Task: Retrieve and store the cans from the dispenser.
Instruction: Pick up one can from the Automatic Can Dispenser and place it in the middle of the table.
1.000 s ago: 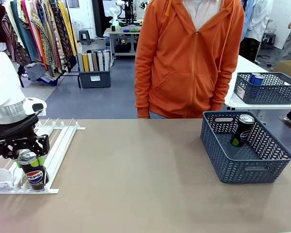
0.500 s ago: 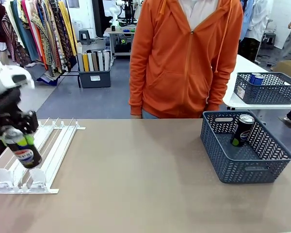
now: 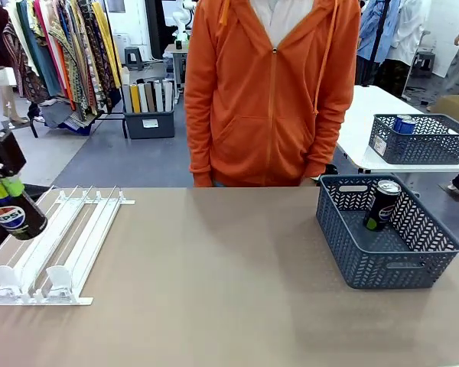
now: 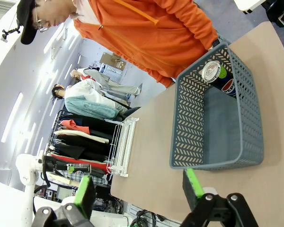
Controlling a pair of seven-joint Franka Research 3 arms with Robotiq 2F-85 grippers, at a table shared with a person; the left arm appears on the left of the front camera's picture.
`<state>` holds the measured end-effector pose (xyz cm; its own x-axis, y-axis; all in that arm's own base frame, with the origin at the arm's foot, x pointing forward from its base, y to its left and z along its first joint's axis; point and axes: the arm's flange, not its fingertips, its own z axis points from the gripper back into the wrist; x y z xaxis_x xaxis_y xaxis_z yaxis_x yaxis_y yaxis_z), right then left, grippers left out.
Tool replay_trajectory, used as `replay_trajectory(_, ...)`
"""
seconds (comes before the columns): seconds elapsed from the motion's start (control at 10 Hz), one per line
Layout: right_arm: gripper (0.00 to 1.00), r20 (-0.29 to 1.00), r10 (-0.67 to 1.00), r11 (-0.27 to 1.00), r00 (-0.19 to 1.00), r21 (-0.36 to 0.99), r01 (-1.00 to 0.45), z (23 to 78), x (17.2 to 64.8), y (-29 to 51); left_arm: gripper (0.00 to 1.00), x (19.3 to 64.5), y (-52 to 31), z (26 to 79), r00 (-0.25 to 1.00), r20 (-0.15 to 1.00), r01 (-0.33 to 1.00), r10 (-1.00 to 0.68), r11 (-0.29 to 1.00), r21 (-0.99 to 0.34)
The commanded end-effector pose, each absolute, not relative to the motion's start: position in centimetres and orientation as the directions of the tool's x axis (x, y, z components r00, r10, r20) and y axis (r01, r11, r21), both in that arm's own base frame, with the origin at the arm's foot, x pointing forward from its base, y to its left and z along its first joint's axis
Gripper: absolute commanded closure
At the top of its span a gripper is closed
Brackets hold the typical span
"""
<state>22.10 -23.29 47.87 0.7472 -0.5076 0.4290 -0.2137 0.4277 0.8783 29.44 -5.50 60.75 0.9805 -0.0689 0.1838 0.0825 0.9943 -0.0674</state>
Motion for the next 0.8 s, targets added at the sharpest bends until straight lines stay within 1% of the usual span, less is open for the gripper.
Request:
replay_trajectory(0.0,0.0,0.454,-0.512,0.425,0.729,0.872,-0.244,48.1,22.4,-23.3,1.0,30.1,-6.0,60.3,0.983,0.173,0.069,-0.06,0.997,-0.043)
replay_trajectory(0.2,0.0,0.454,-0.512,0.425,0.729,0.872,-0.244,48.1,22.4,-23.3,1.0,30.1,-6.0,60.3,0.983,0.173,0.069,-0.06,0.997,-0.043)
replay_trajectory(0.3,0.0,0.454,-0.512,0.425,0.729,0.872,-0.244,48.1,22.4,-23.3,1.0,30.1,-6.0,59.8,0.985,0.155,0.083,-0.074,0.995,-0.057)
replay_trajectory(0.4,0.0,0.454,-0.512,0.425,0.729,0.872,-0.244,48.1,22.4,-23.3,1.0,32.4,-9.0,60.5,0.985,0.145,0.104,-0.097,0.994,-0.043)
replay_trajectory(0.5,0.0,0.454,-0.512,0.425,0.729,0.872,-0.244,48.1,22.4,-23.3,1.0,34.8,-13.1,61.2,0.976,0.154,0.157,-0.153,0.987,-0.014)
replay_trajectory(0.6,0.0,0.454,-0.512,0.425,0.729,0.872,-0.244,48.1,22.4,-23.3,1.0,37.5,-18.2,61.2,0.959,0.155,0.231,-0.237,0.971,0.054)
replay_trajectory(0.7,0.0,0.454,-0.512,0.425,0.729,0.872,-0.244,48.1,22.4,-23.3,1.0,40.0,-22.7,60.1,0.932,0.131,0.331,-0.339,0.94,0.076)
